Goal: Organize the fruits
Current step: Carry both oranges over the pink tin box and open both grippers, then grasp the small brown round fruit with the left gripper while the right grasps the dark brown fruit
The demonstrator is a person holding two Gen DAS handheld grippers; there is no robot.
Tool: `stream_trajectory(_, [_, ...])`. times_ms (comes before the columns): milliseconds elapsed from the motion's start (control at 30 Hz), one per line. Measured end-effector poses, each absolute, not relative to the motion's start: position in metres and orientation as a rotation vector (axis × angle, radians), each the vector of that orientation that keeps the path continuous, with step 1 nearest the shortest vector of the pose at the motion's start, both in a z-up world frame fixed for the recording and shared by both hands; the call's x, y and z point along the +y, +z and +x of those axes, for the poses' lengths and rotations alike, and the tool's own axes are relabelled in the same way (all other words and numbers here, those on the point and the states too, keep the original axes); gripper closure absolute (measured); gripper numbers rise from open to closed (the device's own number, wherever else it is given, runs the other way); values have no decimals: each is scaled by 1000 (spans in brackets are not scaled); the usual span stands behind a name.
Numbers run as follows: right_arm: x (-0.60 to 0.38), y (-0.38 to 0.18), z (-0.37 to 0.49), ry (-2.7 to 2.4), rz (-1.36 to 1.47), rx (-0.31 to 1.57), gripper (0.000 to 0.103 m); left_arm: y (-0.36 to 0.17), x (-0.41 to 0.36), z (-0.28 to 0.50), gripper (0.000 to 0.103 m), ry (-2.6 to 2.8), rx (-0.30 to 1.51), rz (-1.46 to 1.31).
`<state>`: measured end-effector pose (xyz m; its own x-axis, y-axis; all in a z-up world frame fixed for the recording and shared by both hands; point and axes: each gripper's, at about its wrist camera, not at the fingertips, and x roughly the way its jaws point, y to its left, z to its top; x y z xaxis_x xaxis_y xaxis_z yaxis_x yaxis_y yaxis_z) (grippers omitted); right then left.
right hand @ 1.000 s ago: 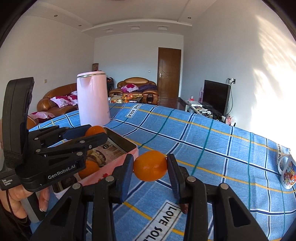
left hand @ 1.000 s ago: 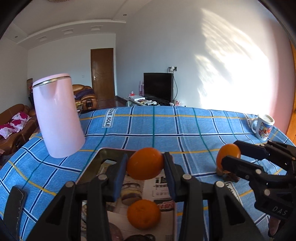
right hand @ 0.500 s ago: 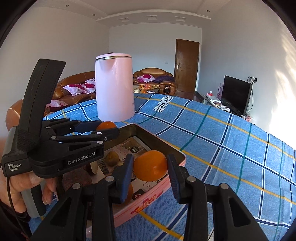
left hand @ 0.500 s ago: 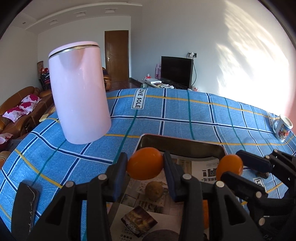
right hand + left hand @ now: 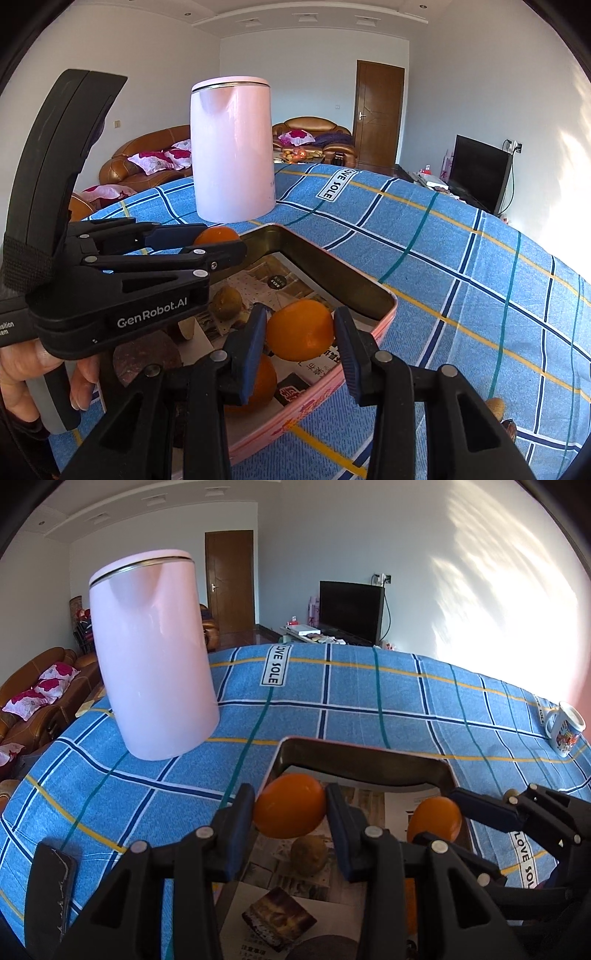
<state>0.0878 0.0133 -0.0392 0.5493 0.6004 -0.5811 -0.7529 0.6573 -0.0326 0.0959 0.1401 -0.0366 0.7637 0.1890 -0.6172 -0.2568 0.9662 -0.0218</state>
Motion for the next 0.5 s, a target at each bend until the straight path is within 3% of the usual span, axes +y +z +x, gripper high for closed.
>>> stream_trajectory(200, [13, -38, 88, 824, -282, 564, 61, -34, 137, 95, 61, 256, 658, -84])
stream_trajectory(233, [13, -37, 88, 823, -280, 559, 57, -34, 137, 95, 59, 259, 661, -84])
stream_trajectory(300, [10, -35, 87, 819, -271, 549, 45, -34, 137, 96, 53, 267, 665, -81])
stream_trajectory(500, [0, -32, 87, 809, -245, 526, 44, -31, 135, 94, 36, 286, 652, -74])
